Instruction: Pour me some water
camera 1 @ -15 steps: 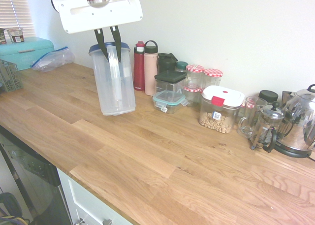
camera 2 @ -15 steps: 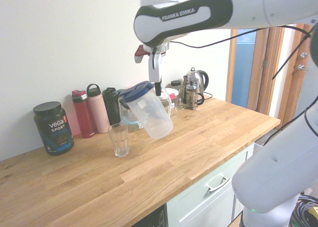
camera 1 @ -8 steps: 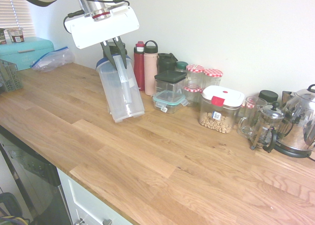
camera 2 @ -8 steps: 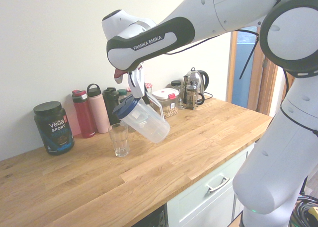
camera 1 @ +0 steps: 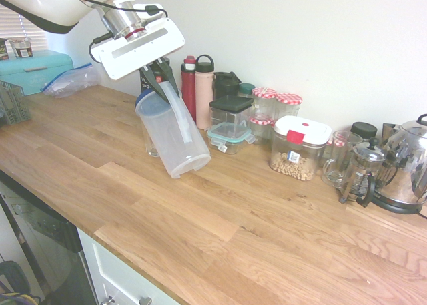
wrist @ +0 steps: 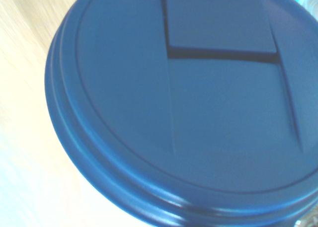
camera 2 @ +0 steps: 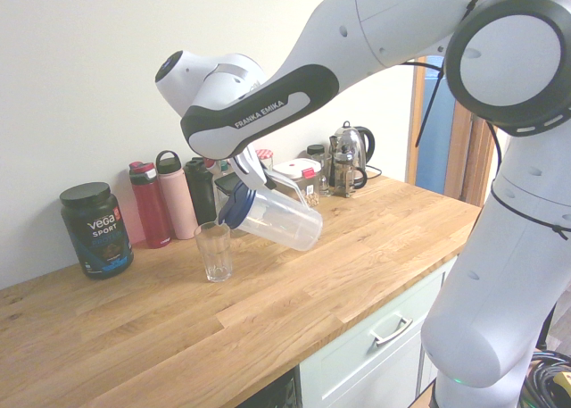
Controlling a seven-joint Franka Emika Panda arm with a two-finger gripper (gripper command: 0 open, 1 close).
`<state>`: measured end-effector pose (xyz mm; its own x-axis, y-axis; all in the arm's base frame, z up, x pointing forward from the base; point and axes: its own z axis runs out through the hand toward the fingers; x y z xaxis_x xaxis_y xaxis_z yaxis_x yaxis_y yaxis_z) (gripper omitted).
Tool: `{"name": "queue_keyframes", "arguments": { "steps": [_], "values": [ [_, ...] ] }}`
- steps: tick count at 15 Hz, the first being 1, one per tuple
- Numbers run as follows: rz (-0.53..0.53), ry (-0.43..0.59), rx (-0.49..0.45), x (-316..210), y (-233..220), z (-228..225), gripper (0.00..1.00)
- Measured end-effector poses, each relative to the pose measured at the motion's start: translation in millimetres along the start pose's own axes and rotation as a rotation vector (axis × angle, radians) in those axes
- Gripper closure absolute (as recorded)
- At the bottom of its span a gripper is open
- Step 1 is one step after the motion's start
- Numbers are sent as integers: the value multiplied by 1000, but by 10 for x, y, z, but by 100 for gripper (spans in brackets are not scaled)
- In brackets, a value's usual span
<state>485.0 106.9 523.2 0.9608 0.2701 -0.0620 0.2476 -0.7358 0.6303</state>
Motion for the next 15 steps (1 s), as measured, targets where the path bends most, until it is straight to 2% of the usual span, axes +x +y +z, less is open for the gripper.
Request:
{"name": "queue_keyframes", "arguments": {
  "steps": [6, 15],
  "values": [
    [-25, -7, -54, 177, -23, -179, 100],
    [-65, -16, -96, 248, -140, -138, 100]
  ]
}}
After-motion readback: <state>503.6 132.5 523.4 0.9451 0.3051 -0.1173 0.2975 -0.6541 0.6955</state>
